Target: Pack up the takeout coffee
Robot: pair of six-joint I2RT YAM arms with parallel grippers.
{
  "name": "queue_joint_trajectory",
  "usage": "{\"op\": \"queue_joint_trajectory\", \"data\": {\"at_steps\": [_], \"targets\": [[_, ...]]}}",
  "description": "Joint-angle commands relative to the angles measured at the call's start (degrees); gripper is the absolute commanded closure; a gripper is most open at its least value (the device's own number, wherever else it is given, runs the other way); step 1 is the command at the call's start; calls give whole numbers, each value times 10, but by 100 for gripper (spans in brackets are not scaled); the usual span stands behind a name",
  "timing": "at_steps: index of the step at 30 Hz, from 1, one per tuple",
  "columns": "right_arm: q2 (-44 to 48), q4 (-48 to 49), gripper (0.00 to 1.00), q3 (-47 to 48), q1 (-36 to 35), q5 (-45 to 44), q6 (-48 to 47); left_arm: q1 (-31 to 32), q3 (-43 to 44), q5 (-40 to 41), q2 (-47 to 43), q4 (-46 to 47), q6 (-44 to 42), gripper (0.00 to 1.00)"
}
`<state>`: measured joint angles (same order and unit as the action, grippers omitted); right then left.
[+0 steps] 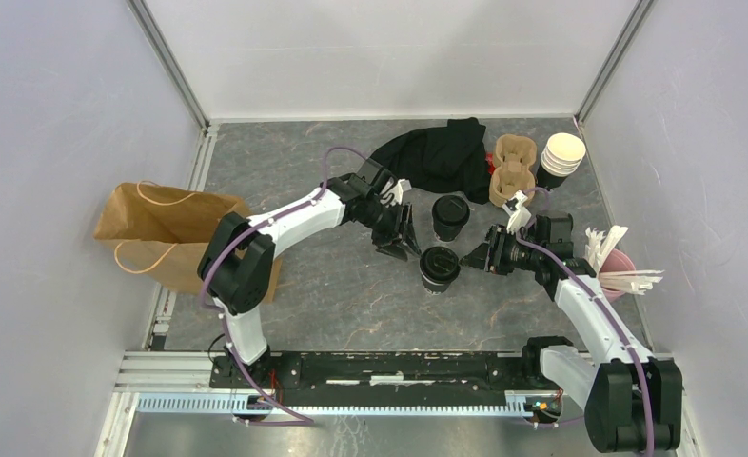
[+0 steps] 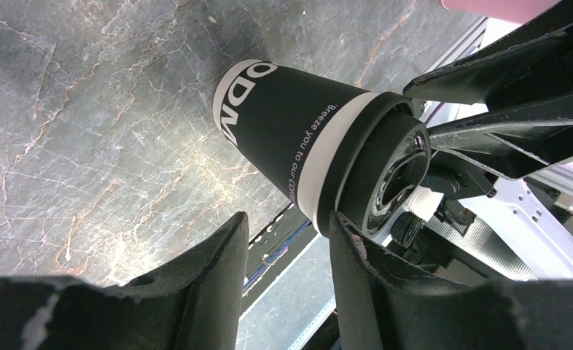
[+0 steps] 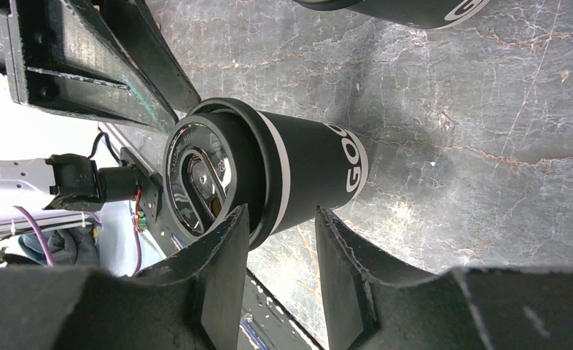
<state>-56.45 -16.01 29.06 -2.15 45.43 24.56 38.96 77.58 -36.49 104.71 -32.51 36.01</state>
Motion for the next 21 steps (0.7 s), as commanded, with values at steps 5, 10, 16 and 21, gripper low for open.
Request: {"op": "queue_joint_trajectory", "data": {"at_steps": [5,10,16,21], "targets": [[-6,14,56,17,-2,9,-8,-1,3,-27,9,8,-6,48],[-6,16,56,12,-2,11,-9,0,2,-26,2,9,-6,41],[-7,16,55,12,-2,11,-10,5,0,-18,-2,4,-6,43],[-8,15,56,10,-2,10,-13,11,1,-11,9,-10,-8,48]]}}
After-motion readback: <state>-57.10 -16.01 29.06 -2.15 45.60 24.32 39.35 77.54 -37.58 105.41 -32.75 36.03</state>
